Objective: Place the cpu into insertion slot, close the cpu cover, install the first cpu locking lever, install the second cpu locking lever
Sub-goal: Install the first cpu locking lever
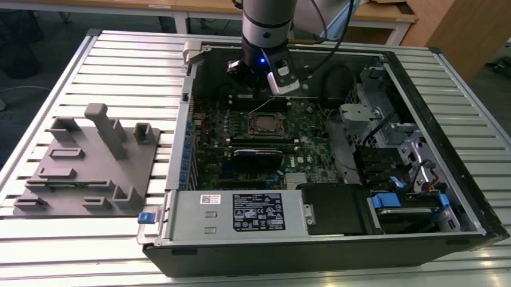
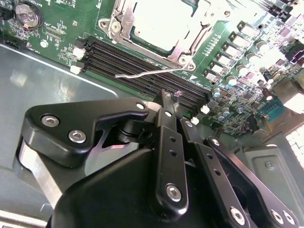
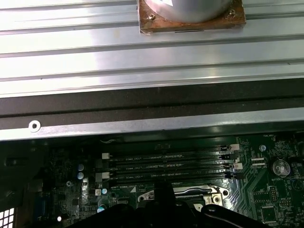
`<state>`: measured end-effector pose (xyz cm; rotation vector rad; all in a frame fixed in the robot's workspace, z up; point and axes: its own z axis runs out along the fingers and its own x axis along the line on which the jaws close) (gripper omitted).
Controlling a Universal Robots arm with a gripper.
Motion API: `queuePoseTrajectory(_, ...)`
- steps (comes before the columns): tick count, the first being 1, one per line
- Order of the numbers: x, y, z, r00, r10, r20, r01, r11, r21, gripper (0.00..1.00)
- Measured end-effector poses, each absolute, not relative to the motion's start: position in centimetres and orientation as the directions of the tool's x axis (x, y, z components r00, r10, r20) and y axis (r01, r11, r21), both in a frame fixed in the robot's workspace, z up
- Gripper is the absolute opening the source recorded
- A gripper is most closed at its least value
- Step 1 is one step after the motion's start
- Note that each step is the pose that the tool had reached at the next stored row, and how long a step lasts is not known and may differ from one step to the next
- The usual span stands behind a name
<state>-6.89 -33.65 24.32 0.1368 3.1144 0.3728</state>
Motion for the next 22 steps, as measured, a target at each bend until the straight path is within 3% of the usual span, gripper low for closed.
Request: queuePoseTrajectory(22,-6.89,-33.65,23.74,-0.996,0.087,-0.003,0.083,0.968,0.237,0.10)
